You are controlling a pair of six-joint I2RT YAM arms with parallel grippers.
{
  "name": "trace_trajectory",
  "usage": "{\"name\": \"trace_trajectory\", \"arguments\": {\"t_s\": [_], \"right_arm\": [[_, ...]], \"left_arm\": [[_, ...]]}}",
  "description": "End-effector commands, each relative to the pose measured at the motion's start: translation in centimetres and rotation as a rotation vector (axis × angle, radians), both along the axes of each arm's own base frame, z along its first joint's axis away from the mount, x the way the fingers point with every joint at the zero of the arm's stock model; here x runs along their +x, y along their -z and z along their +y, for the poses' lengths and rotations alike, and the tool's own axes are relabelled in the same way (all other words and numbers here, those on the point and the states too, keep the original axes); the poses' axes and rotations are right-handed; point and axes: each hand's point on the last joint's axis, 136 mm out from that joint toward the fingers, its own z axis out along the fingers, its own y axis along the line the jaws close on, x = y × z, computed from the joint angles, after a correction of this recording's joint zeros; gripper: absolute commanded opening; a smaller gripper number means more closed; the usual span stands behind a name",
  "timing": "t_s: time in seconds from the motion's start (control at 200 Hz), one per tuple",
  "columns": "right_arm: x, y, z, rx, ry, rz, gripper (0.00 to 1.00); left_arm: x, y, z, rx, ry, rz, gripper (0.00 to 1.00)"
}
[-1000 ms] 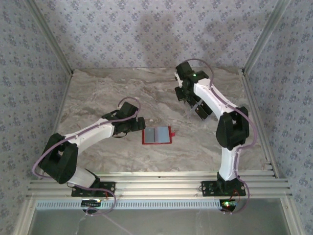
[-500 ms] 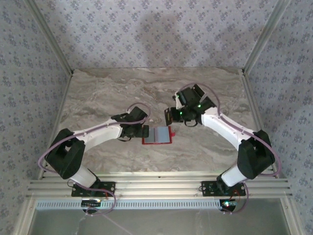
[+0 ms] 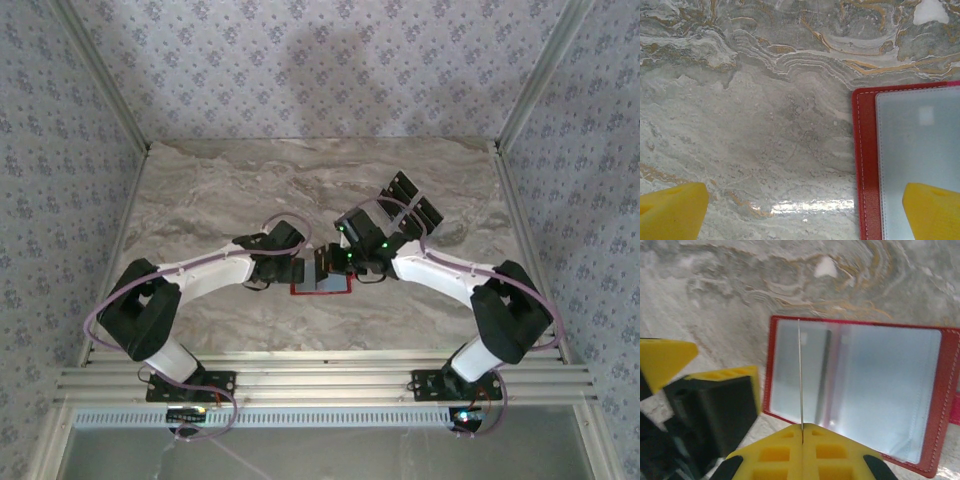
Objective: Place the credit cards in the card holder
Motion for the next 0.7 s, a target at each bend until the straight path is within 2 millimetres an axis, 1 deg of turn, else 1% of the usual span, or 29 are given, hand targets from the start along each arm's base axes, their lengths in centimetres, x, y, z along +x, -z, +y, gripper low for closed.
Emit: {"name": "trace_trajectory", "arguments": {"t_s": [0.0, 0.14, 0.25, 0.36, 0.695], "right_arm": [[0.2, 1.2, -0.4, -0.002, 0.047, 0.009, 0.00], [-0.2, 3.0, -1.3, -0.017, 0.061, 0.031, 0.00], [-0.4, 3.7, -1.9, -0.019, 0.070, 0.044, 0.00], [-0.5, 4.0, -2.3, -0.025, 0.077, 0.048, 0.00], [-0.8, 4.5, -2.5, -0.031, 0.079, 0.054, 0.00]], "left_arm": [[-0.1, -0.1, 0.2, 0.024, -0.007, -0.002, 1.00], [0.0, 0.0, 0.2, 0.024, -0.008, -0.005, 1.00], [-0.1, 0.1, 0.2, 0.025, -0.009, -0.001, 1.00], [0.0, 0.1, 0.0, 0.020, -0.009, -0.002, 1.00], [0.5, 0.3, -0.9, 0.017, 0.003, -0.001, 1.00]]}}
